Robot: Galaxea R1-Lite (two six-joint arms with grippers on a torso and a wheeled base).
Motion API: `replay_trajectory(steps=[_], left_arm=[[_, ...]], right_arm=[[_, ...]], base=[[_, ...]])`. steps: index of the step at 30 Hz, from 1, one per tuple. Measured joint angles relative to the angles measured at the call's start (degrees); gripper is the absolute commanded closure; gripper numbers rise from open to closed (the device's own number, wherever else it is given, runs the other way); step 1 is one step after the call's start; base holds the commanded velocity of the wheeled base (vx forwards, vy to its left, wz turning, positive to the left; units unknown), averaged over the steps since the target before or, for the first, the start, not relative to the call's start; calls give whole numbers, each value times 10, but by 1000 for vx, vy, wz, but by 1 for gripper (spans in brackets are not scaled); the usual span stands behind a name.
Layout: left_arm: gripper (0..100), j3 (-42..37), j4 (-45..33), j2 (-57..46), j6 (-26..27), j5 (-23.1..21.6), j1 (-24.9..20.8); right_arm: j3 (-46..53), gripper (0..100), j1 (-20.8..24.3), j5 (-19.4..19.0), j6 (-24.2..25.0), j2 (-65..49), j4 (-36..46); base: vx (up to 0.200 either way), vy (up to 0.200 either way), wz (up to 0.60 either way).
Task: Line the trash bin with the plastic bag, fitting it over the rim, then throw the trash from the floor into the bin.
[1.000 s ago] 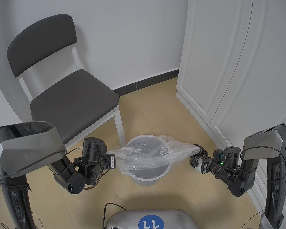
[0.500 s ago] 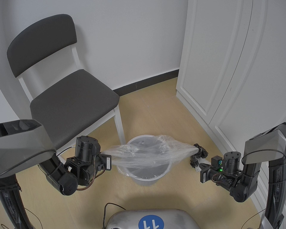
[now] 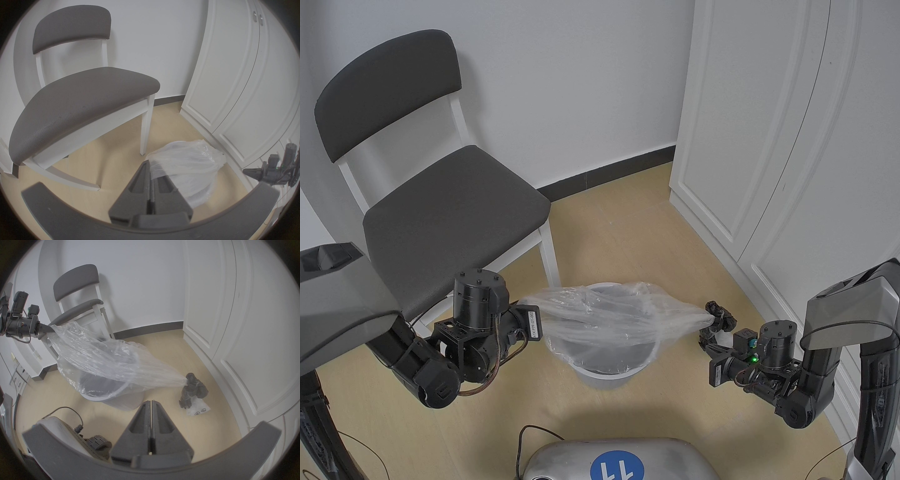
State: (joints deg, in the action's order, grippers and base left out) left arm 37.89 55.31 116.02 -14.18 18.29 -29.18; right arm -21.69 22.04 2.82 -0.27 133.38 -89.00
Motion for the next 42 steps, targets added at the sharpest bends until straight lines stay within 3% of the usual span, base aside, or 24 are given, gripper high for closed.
replay_trajectory(steps=[26, 29, 33, 40, 41, 42], left_arm=[[100, -6, 39, -23, -17, 0, -31], [100, -7, 39, -27, -17, 1, -33], [100, -7, 39, -30, -17, 1, -33], [100, -8, 39, -33, -17, 1, -37], [100, -8, 39, -33, -17, 1, -37], [100, -8, 39, -33, -17, 1, -37]], right_arm=[[-23, 100, 98, 39, 59, 7, 0], [-48, 100, 109, 39, 47, 16, 0], [-95, 100, 118, 34, -10, 29, 4], [-185, 100, 128, 6, -33, 33, 99], [-191, 0, 130, -2, -33, 32, 102], [-195, 0, 131, -9, -32, 31, 104]], base=[[0, 0, 0], [0, 0, 0], [0, 0, 0], [0, 0, 0], [0, 0, 0], [0, 0, 0]])
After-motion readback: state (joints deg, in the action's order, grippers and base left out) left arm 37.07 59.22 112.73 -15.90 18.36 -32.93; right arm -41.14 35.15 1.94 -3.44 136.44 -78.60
